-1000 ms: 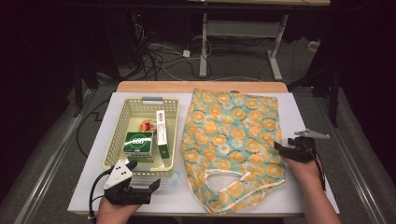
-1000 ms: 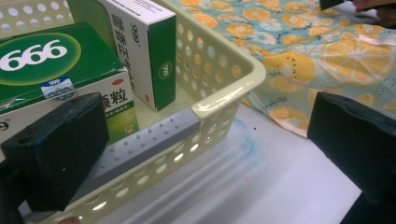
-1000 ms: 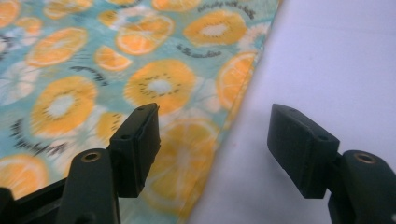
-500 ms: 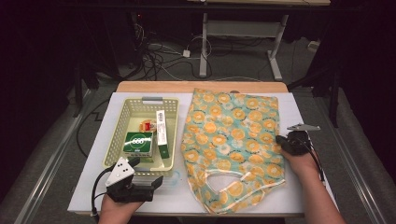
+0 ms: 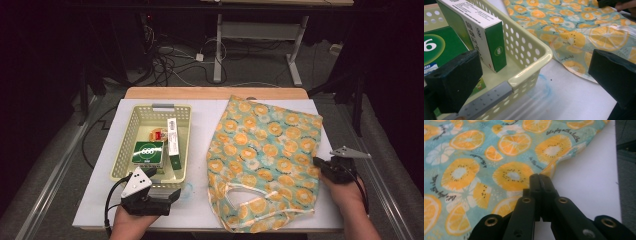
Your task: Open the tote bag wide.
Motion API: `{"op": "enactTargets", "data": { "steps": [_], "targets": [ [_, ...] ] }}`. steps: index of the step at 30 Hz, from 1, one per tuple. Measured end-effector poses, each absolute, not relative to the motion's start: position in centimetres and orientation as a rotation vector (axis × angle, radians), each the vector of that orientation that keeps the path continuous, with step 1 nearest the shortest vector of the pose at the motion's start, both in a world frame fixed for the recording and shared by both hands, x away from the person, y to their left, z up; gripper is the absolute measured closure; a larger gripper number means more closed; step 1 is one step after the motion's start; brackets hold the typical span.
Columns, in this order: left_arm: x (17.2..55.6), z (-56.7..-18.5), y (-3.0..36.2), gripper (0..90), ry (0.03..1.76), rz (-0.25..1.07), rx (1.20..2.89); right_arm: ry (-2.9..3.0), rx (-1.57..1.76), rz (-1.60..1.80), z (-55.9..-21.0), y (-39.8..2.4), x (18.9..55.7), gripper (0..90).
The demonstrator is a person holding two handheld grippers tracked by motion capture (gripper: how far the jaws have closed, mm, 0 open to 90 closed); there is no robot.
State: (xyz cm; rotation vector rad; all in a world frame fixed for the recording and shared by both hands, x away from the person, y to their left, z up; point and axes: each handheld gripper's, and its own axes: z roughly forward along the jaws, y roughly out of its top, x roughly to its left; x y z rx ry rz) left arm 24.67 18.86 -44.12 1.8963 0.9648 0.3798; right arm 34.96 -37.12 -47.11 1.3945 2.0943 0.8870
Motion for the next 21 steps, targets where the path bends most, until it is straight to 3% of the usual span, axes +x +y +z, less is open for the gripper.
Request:
{"op": "enactTargets", "data": {
  "steps": [14, 15, 17, 18, 21],
  "targets": [
    [24.5, -44.1, 19.2, 0.0, 0.979, 0.386, 1.89, 2.123, 1.388, 0.916, -47.4, -38.0, 29.4, 90.0],
    [24.5, -44.1, 19.3, 0.0, 0.984, 0.386, 1.883, 2.118, 1.381, 0.944, -47.3, -38.2, 28.9, 81.7],
    [24.4, -44.1, 19.3, 0.0, 0.985, 0.386, 1.881, 2.113, 1.375, 0.964, -47.1, -38.3, 28.8, 78.2],
    [24.4, -44.1, 19.3, 0.0, 0.984, 0.389, 1.884, 2.087, 1.363, 0.995, -46.4, -38.4, 28.9, 68.8],
    [24.4, -44.1, 19.1, 0.0, 0.981, 0.39, 1.894, 2.059, 1.35, 1.033, -45.7, -38.4, 30.6, 62.8]
  ]
}}
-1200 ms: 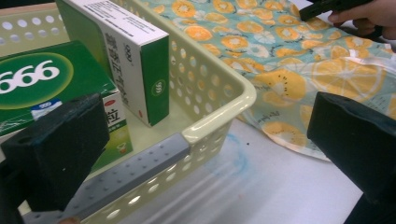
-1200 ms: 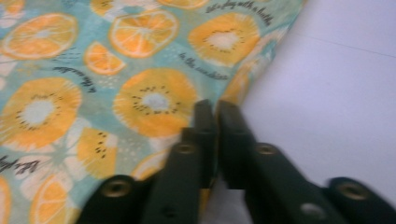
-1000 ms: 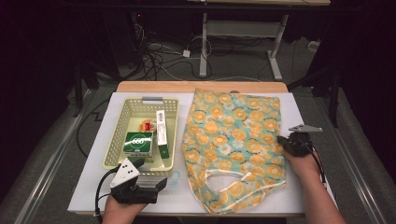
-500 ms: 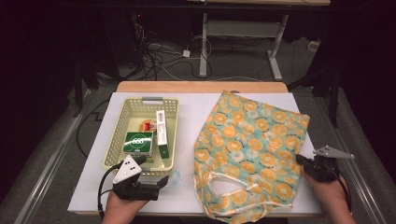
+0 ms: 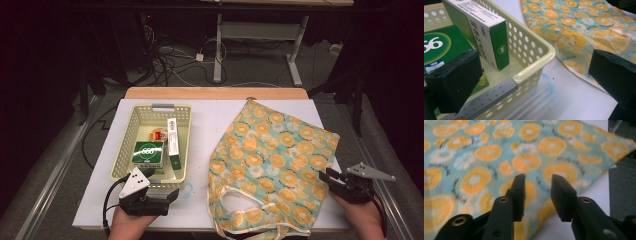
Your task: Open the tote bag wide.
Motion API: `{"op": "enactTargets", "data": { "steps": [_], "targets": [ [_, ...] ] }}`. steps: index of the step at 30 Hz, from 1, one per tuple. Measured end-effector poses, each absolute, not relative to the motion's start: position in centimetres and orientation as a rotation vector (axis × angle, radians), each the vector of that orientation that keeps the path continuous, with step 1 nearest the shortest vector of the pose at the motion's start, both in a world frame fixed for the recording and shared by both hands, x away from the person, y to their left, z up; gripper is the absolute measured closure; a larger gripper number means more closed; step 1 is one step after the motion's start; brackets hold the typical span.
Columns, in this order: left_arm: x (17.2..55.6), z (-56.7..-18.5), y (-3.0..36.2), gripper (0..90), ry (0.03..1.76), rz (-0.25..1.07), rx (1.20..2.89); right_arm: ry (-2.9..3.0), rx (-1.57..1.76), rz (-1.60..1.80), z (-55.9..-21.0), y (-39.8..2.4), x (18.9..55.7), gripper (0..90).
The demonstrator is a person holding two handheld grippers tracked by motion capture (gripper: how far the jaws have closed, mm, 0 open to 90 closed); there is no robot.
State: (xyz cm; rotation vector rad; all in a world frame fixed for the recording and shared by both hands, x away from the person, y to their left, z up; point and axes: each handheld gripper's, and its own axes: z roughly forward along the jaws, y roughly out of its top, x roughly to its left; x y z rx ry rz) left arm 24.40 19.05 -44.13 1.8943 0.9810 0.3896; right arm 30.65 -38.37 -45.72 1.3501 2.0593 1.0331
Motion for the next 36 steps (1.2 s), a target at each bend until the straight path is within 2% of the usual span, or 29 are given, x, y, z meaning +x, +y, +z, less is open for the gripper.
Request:
{"op": "enactTargets", "data": {
  "steps": [3, 4, 6, 7, 9, 12, 15, 18, 19, 21, 24, 36],
  "targets": [
    [24.4, -44.2, 18.9, 0.0, 0.979, 0.388, 1.899, 2.061, 1.335, 1.028, -45.6, -38.0, 32.6, 59.1],
    [24.5, -44.2, 18.8, 0.0, 0.977, 0.388, 1.9, 2.059, 1.349, 1.031, -45.6, -37.6, 35.0, 58.1],
    [24.5, -44.2, 18.8, 0.0, 0.976, 0.388, 1.899, 2.065, 1.384, 1.063, -45.6, -37.4, 37.7, 59.3],
    [24.5, -44.1, 18.8, 0.0, 0.974, 0.389, 1.902, 2.065, 1.384, 1.063, -45.6, -37.4, 37.7, 59.3],
    [24.4, -44.2, 18.9, 0.0, 0.976, 0.387, 1.899, 2.066, 1.401, 1.029, -45.8, -36.8, 41.4, 54.8],
    [24.4, -44.3, 19.0, 0.0, 0.973, 0.379, 1.903, 2.107, 1.439, 1.005, -46.1, -36.4, 44.7, 43.6],
    [24.5, -44.4, 19.1, 0.0, 0.977, 0.361, 1.896, 2.166, 1.507, 0.945, -47.0, -36.4, 46.7, 26.4],
    [24.3, -44.5, 19.2, 0.0, 0.981, 0.361, 1.899, 2.24, 1.451, 0.867, -48.0, -35.7, 46.8, 22.5],
    [24.2, -44.5, 19.3, 0.0, 0.988, 0.36, 1.893, 2.229, 1.355, 0.848, -48.3, -35.1, 45.9, 48.2],
    [24.0, -44.5, 19.3, 0.0, 0.989, 0.36, 1.89, 2.237, 1.315, 0.871, -48.3, -35.1, 45.1, 69.6],
    [23.8, -44.4, 19.2, 0.0, 0.981, 0.363, 1.899, 2.257, 1.282, 0.883, -48.3, -34.8, 44.6, 89.2],
    [23.6, -44.1, 19.3, 0.0, 1.003, 0.358, 1.873, 2.122, 1.327, 0.949, -47.2, -35.1, 44.9, 90.0]
  ]
}}
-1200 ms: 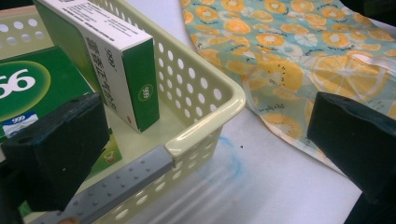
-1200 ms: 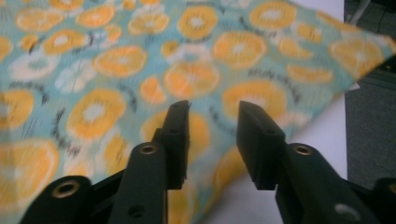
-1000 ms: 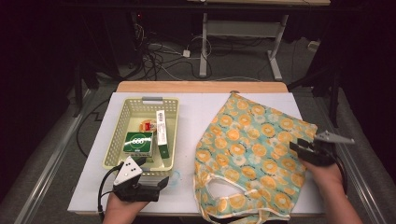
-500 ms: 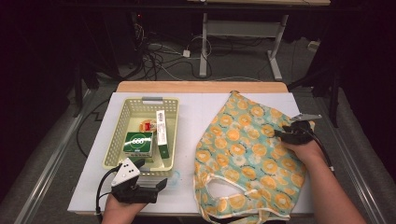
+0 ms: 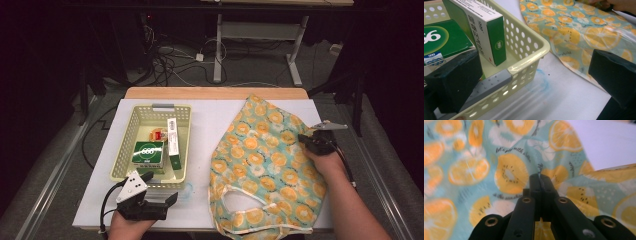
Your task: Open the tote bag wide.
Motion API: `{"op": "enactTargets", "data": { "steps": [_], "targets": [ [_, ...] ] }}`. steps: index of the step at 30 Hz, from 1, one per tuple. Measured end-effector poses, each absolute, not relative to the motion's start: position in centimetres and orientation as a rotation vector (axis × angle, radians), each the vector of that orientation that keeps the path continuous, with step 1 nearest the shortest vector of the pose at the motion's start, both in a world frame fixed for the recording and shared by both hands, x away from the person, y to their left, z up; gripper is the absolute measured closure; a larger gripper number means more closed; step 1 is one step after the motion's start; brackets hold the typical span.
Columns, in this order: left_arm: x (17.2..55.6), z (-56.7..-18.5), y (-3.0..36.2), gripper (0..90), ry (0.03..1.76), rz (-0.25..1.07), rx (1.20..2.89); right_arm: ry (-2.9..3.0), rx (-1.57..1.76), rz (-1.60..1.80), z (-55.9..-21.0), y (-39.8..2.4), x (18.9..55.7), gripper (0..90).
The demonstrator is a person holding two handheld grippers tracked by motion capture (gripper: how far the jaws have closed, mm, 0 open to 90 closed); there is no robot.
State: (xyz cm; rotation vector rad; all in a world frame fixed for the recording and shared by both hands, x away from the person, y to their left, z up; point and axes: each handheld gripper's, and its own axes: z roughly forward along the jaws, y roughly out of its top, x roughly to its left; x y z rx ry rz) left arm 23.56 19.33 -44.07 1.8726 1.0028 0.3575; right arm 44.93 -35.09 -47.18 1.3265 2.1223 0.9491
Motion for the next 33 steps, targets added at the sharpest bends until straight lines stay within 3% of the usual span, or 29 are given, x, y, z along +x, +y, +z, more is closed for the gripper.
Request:
{"op": "enactTargets", "data": {
  "steps": [9, 10, 11, 12, 15, 16, 23, 33],
  "targets": [
    [24.8, -43.8, 18.6, 0.0, 0.956, 0.348, 1.888, 1.919, 1.56, 0.917, -46.6, -39.8, 49.1, 89.1],
    [24.9, -43.8, 18.7, 0.0, 0.954, 0.348, 1.887, 1.907, 1.562, 0.929, -46.5, -40.0, 49.1, 79.2],
    [24.9, -43.8, 18.7, 0.0, 0.954, 0.348, 1.887, 1.907, 1.562, 0.929, -46.5, -40.0, 49.1, 79.2],
    [24.9, -43.9, 18.8, 0.0, 0.954, 0.344, 1.882, 1.905, 1.554, 0.976, -45.9, -40.1, 48.7, 64.1],
    [24.8, -44.0, 18.9, 0.0, 0.952, 0.347, 1.876, 1.923, 1.516, 0.996, -45.0, -39.6, 47.8, 56.4],
    [24.6, -43.9, 18.8, 0.0, 0.945, 0.35, 1.876, 1.95, 1.467, 1.018, -44.0, -38.9, 46.3, 51.0],
    [23.7, -43.9, 18.3, 0.0, 0.946, 0.346, 1.864, 2.053, 1.317, 1.129, -43.1, -36.0, 38.7, 41.5],
    [24.0, -44.0, 17.9, 0.0, 0.924, 0.343, 1.876, 2.148, 1.21, 1.246, -44.5, -32.2, 30.0, 39.1]
  ]
}}
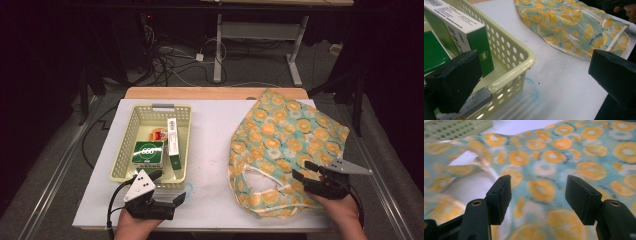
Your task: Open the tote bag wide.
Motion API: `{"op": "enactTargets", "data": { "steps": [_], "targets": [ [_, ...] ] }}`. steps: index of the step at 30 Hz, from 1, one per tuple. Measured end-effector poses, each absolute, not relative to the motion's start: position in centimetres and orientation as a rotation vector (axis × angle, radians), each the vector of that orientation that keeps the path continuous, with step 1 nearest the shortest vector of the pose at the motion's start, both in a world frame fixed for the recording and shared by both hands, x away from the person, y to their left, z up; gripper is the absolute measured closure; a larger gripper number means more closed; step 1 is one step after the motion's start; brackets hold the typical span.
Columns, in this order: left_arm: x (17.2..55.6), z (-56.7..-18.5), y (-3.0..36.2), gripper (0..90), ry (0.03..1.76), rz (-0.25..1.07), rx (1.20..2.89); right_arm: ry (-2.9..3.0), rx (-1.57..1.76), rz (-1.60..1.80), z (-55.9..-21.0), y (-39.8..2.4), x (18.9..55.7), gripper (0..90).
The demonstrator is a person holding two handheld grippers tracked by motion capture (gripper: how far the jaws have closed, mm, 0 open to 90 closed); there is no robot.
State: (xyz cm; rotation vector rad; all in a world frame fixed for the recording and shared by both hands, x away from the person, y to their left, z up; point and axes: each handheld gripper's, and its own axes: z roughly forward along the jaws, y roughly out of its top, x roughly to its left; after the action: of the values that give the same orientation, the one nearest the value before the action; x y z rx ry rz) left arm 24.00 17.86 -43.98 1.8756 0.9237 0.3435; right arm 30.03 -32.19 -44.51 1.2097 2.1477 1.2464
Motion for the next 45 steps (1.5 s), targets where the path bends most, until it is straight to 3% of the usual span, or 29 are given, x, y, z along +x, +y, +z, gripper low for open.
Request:
{"op": "enactTargets", "data": {
  "steps": [14, 17, 21, 22, 29, 31, 32, 36, 37, 38, 39, 40, 43, 44, 45],
  "targets": [
    [24.1, -44.1, 17.6, 0.0, 0.915, 0.344, 1.889, 2.396, 0.939, 1.25, -45.0, -25.7, 26.3, 42.5],
    [24.0, -43.9, 17.9, 0.0, 0.92, 0.352, 1.88, 2.504, 0.905, 1.203, -46.3, -23.4, 26.6, 31.2],
    [24.0, -43.9, 18.1, 0.0, 0.923, 0.355, 1.878, 2.561, 0.877, 1.158, -47.0, -22.2, 26.6, 25.5],
    [24.0, -43.9, 18.1, 0.0, 0.926, 0.352, 1.876, 2.598, 0.864, 1.106, -47.5, -21.8, 26.6, 19.9],
    [24.0, -44.0, 18.1, 0.0, 0.921, 0.352, 1.884, 2.661, 0.811, 1.027, -48.4, -21.0, 26.4, 16.2],
    [24.0, -44.0, 18.1, 0.0, 0.921, 0.352, 1.883, 2.657, 0.795, 1.017, -48.4, -20.8, 26.4, 20.7],
    [24.0, -44.0, 18.0, 0.0, 0.921, 0.35, 1.884, 2.64, 0.791, 1.018, -48.4, -20.9, 26.3, 29.0],
    [24.0, -44.0, 17.9, 0.0, 0.918, 0.348, 1.89, 2.607, 0.801, 1.038, -48.3, -21.1, 26.4, 47.6],
    [24.0, -44.0, 17.9, 0.0, 0.918, 0.348, 1.89, 2.607, 0.801, 1.038, -48.3, -21.1, 26.4, 47.6],
    [24.0, -44.0, 17.9, 0.0, 0.918, 0.346, 1.891, 2.597, 0.797, 1.047, -48.3, -21.2, 26.5, 56.1],
    [24.0, -44.0, 17.9, 0.0, 0.918, 0.346, 1.891, 2.597, 0.797, 1.047, -48.3, -21.2, 26.5, 56.1],
    [24.1, -44.1, 17.8, 0.0, 0.918, 0.344, 1.895, 2.594, 0.801, 1.045, -48.3, -21.2, 26.4, 64.9],
    [24.1, -44.1, 17.8, 0.0, 0.916, 0.341, 1.898, 2.597, 0.78, 1.048, -48.3, -21.0, 26.4, 72.3],
    [24.1, -44.1, 17.7, 0.0, 0.916, 0.339, 1.899, 2.596, 0.746, 1.044, -48.2, -20.9, 26.3, 80.9],
    [24.1, -44.1, 17.7, 0.0, 0.916, 0.338, 1.9, 2.596, 0.746, 1.044, -48.2, -20.9, 26.3, 80.9]
  ]
}}
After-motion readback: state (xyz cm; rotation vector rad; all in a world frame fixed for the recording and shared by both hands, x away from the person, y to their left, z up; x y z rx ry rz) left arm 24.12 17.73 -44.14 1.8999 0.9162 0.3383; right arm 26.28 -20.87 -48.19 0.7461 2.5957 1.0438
